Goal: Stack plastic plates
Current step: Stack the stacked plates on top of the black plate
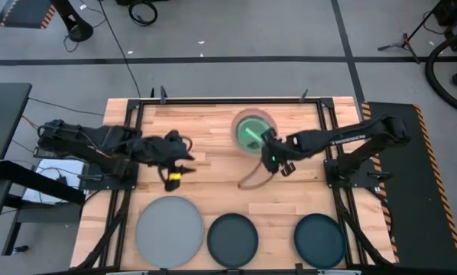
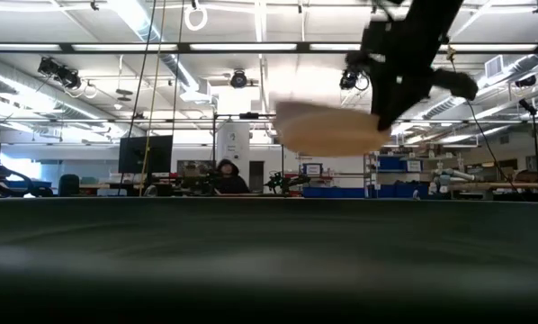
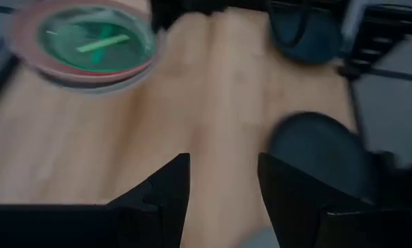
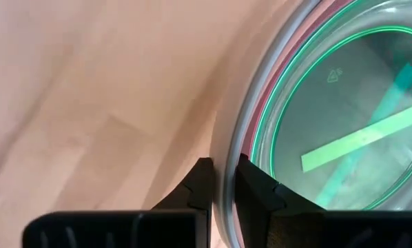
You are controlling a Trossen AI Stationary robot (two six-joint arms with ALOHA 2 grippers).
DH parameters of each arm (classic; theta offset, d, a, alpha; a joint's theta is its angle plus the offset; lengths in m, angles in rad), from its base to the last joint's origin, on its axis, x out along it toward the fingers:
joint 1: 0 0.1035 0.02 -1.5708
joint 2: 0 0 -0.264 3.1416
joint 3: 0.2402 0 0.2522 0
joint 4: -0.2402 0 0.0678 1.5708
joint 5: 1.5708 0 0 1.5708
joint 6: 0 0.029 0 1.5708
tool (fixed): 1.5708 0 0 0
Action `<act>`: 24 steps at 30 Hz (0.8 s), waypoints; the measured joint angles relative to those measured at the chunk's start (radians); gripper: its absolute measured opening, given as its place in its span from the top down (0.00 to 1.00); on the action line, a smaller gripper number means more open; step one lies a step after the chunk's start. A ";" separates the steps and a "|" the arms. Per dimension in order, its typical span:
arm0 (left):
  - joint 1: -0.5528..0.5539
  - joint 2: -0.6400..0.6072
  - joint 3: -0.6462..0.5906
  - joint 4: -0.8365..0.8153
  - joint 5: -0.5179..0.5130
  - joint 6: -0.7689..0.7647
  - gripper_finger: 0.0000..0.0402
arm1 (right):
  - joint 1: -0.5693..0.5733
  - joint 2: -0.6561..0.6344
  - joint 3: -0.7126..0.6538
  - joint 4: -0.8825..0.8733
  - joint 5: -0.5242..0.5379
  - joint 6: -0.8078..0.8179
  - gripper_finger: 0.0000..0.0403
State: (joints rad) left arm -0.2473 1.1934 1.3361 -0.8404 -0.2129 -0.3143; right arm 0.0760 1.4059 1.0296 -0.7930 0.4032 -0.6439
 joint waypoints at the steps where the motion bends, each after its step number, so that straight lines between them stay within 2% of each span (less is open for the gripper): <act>1: -0.025 0.000 0.000 0.000 0.009 -0.022 0.56 | 0.039 0.000 0.009 0.003 0.013 -0.018 0.89; 5: -0.138 -0.004 0.000 -0.003 0.015 -0.094 0.56 | 0.206 0.033 0.056 -0.002 0.056 -0.047 0.88; 8: -0.217 -0.003 0.000 -0.004 0.016 -0.156 0.56 | 0.313 0.107 0.127 -0.014 0.060 -0.046 0.88; 11: -0.285 -0.002 0.000 -0.002 -0.003 -0.281 0.56 | 0.396 0.201 0.219 -0.026 0.028 -0.059 0.88; 14: -0.366 -0.001 0.000 0.003 -0.067 -0.427 0.56 | 0.459 0.288 0.305 -0.016 -0.024 -0.067 0.89; 18: -0.498 -0.001 0.000 0.023 -0.289 -0.585 0.56 | 0.522 0.367 0.368 -0.002 -0.066 -0.089 0.89; 24: -0.641 0.057 -0.001 0.141 -0.724 -0.669 0.56 | 0.593 0.414 0.356 0.089 -0.091 -0.353 0.89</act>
State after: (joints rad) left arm -0.8885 1.2503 1.3354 -0.6993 -0.9369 -0.9829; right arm 0.6692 1.8202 1.3856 -0.7041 0.3126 -0.9969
